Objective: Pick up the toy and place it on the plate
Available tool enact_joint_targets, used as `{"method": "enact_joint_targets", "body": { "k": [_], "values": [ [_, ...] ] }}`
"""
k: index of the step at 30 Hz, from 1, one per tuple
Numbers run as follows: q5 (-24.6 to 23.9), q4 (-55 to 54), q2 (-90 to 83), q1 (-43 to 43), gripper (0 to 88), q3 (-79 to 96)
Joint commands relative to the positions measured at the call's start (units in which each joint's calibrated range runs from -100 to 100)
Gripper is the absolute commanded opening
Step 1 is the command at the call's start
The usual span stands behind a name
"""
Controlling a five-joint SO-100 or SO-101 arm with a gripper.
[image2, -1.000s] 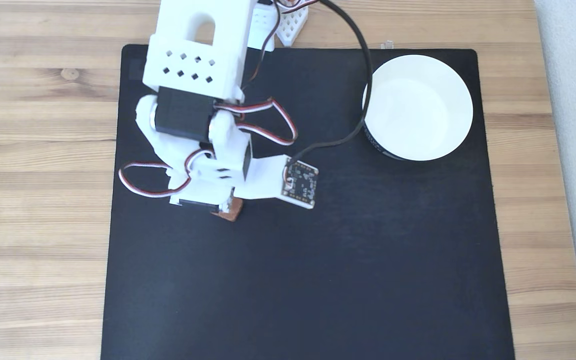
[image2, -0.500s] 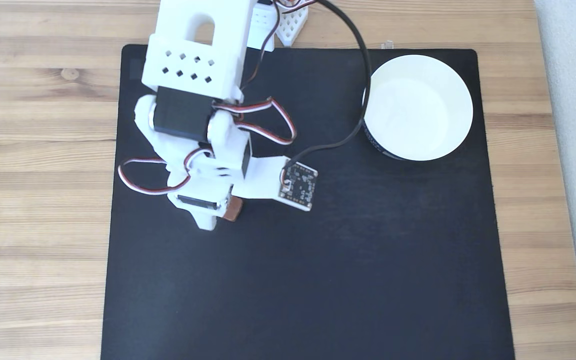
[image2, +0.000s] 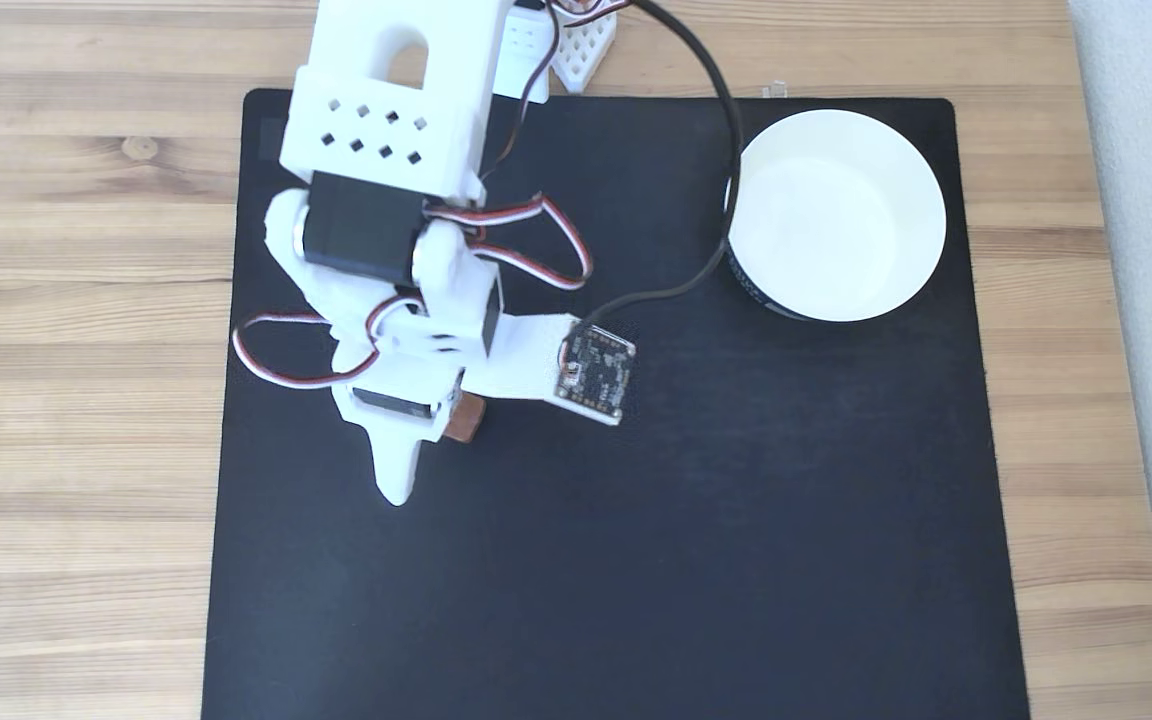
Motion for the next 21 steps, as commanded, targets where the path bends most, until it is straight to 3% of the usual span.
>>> {"method": "enact_joint_targets", "body": {
  "k": [1, 2, 21],
  "values": [
    [-6.0, 2.6, -0.4, 1.5, 38.7, -2.2],
    [-7.6, 3.0, -0.4, 1.6, 38.4, -2.2],
    [-7.1, 2.1, -0.3, 0.0, 38.3, -2.1]
  ]
}}
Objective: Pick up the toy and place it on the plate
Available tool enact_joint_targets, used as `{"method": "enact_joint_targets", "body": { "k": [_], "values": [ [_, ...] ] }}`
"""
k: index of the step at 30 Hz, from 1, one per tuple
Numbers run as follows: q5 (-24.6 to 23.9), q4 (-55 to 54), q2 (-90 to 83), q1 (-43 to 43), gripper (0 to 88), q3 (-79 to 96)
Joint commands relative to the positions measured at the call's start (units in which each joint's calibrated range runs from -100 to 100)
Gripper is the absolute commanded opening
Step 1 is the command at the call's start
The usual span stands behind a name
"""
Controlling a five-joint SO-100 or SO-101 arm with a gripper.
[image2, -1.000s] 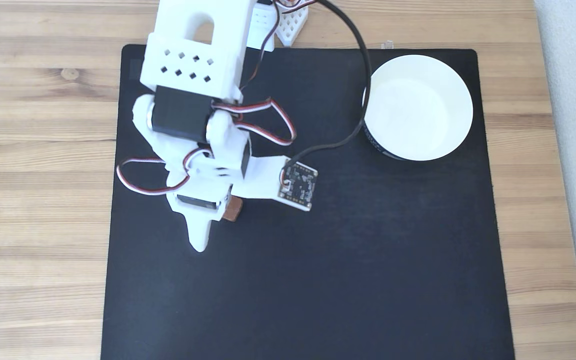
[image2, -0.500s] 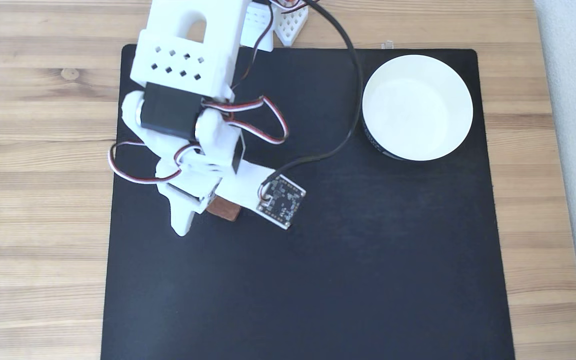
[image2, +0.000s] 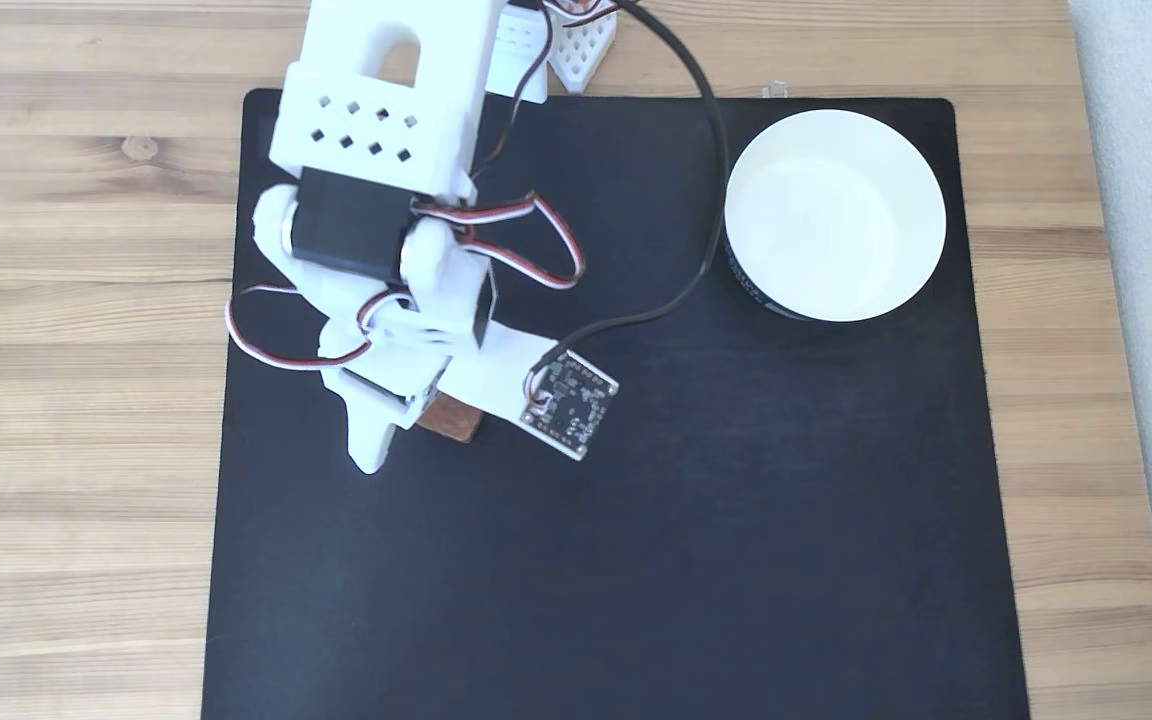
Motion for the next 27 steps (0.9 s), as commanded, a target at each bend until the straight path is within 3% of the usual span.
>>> {"method": "enact_joint_targets", "body": {
  "k": [1, 27],
  "values": [
    [0.1, -0.6, -0.3, -0.7, 38.3, -2.1],
    [-0.1, -18.8, 3.6, -0.4, 38.3, 15.2]
  ]
}}
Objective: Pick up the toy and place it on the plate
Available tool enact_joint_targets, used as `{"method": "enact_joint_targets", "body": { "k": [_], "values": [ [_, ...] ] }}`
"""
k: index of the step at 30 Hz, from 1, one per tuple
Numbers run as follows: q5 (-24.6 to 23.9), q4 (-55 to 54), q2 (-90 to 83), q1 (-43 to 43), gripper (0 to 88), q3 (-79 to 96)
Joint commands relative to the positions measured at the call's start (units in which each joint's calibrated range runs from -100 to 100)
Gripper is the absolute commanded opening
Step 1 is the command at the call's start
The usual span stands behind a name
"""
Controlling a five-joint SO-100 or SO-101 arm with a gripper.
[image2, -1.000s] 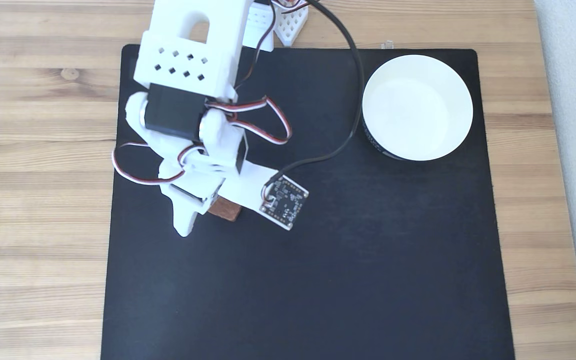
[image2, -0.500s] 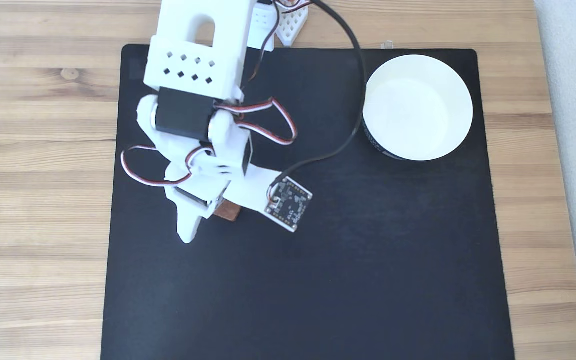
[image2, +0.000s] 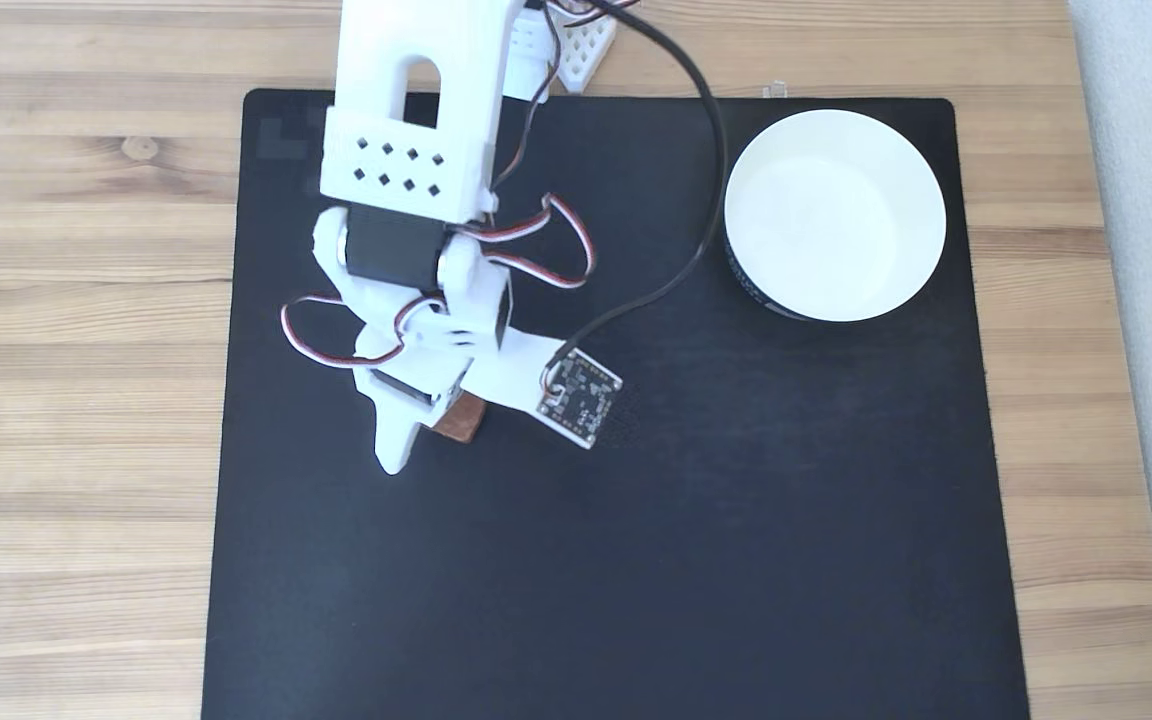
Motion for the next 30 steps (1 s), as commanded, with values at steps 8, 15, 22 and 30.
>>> {"method": "enact_joint_targets", "body": {
  "k": [8, 15, 22, 30],
  "values": [
    [-0.3, 6.2, 7.9, 0.0, 38.3, -8.9],
    [-0.3, 11.5, 11.1, 0.0, 38.3, -13.9],
    [0.1, 16.0, 15.1, -1.3, 38.3, -20.0],
    [-0.2, 17.2, 16.6, -1.8, 31.4, -21.8]
  ]
}}
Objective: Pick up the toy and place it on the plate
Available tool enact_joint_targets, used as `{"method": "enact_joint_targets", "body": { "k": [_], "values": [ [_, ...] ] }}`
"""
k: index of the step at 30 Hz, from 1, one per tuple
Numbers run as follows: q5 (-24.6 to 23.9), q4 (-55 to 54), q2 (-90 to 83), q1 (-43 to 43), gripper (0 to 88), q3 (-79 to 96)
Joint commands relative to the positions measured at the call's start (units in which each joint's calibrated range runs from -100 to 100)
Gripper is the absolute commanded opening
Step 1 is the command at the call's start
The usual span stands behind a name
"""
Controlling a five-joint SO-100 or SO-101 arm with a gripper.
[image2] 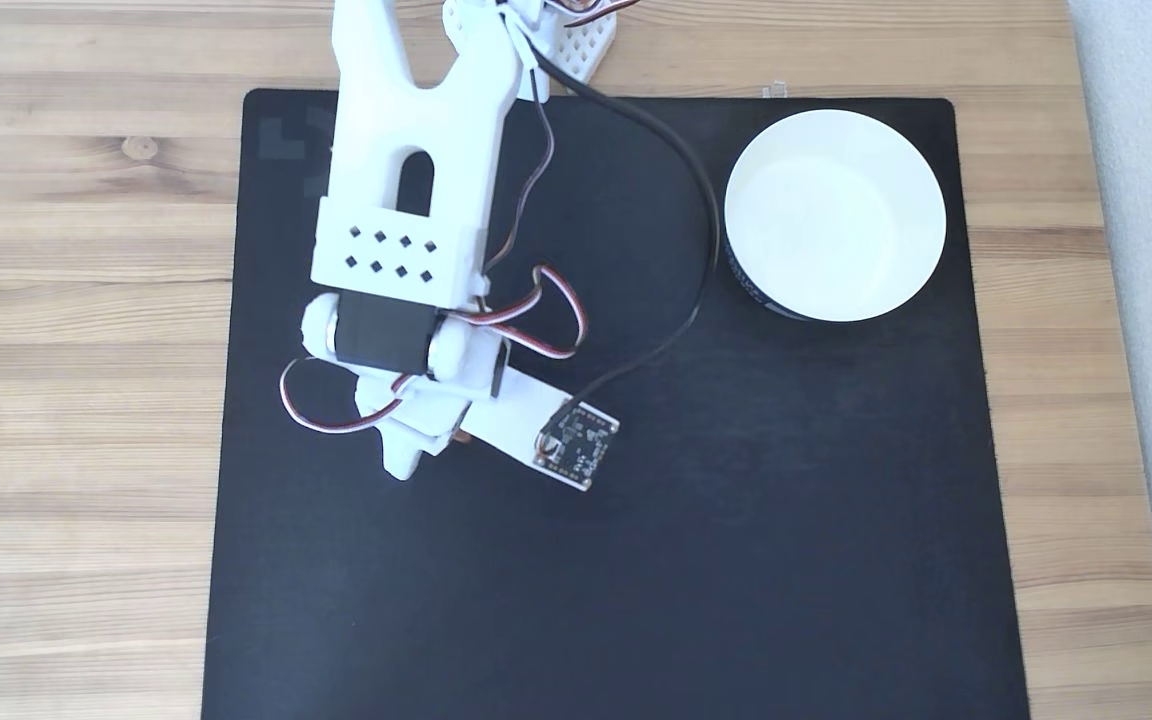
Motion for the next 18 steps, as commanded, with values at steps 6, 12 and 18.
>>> {"method": "enact_joint_targets", "body": {
  "k": [6, 12, 18],
  "values": [
    [-0.2, 0.6, 0.5, -0.8, 15.0, 0.3],
    [0.1, 0.3, 0.6, -0.5, 2.4, 0.7],
    [-0.1, -1.7, -0.4, -1.2, 2.4, 0.6]
  ]
}}
